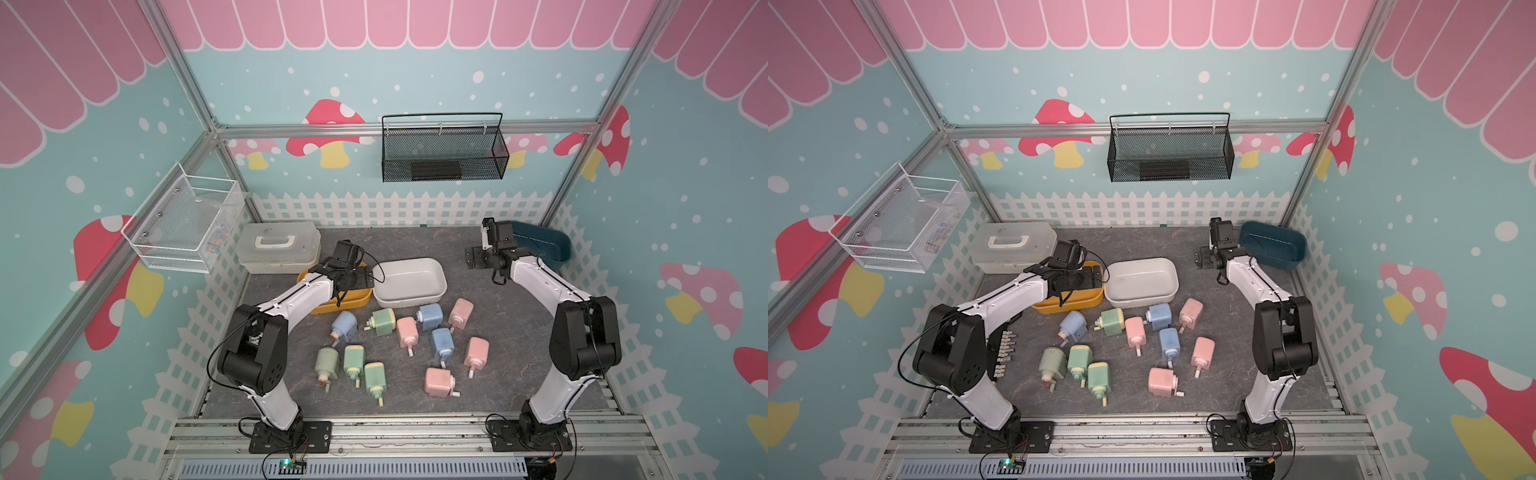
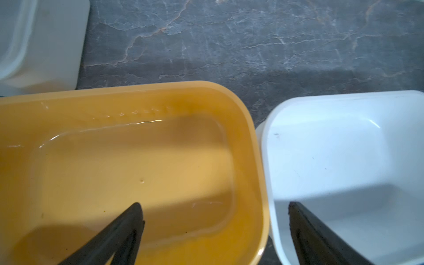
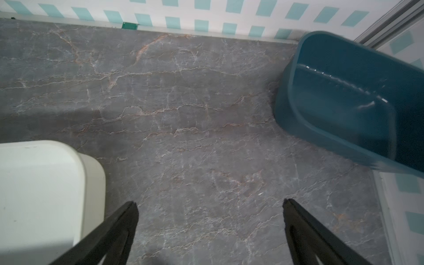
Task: Place the pencil sharpeners by color into the storage box
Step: Move the storage box to the center of the board.
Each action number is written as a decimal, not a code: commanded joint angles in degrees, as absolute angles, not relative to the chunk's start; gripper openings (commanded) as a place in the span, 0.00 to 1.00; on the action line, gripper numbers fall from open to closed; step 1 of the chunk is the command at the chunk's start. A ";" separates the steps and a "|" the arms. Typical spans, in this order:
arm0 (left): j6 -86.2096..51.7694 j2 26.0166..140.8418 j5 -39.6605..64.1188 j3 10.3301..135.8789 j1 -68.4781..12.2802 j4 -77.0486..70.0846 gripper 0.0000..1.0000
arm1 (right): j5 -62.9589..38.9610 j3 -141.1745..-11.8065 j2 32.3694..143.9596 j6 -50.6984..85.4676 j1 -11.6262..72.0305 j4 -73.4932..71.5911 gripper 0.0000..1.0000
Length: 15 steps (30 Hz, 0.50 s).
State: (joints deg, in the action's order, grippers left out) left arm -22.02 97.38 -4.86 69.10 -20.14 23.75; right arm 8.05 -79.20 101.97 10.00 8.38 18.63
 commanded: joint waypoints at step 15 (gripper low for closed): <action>-26.17 82.98 -5.21 58.15 -25.40 17.53 0.99 | -9.51 -112.36 125.79 -21.82 -6.43 37.69 0.88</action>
State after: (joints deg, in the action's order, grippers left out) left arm -25.39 84.25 -3.09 59.48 -25.58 19.29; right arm -6.66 -107.02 122.39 -15.44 -5.30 31.33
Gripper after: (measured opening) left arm 0.987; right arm 0.894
